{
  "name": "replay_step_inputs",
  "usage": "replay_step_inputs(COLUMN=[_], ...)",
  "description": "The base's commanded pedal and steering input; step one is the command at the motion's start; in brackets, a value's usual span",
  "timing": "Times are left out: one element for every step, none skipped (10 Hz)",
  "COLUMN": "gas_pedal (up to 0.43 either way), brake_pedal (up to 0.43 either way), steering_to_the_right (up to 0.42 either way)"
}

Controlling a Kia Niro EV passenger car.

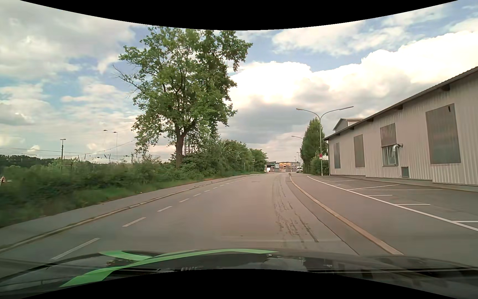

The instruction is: Follow the waypoints while adhering to traffic rules and regulations

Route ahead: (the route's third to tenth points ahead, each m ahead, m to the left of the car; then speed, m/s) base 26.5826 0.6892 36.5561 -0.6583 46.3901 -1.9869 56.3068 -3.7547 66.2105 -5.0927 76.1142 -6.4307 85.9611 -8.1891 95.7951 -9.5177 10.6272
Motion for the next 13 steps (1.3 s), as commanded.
replay_step_inputs(gas_pedal=[0.228,0.228,0.228,0.228,0.228,0.228,0.228,0.228,0.228,0.228,0.228,0.228,0.228], brake_pedal=[0.000,0.000,0.000,0.000,0.000,0.000,0.000,0.000,0.000,0.000,0.000,0.000,0.000], steering_to_the_right=[0.024,0.026,0.028,0.028,0.028,0.028,0.028,0.026,0.024,0.021,0.020,0.018,0.017])
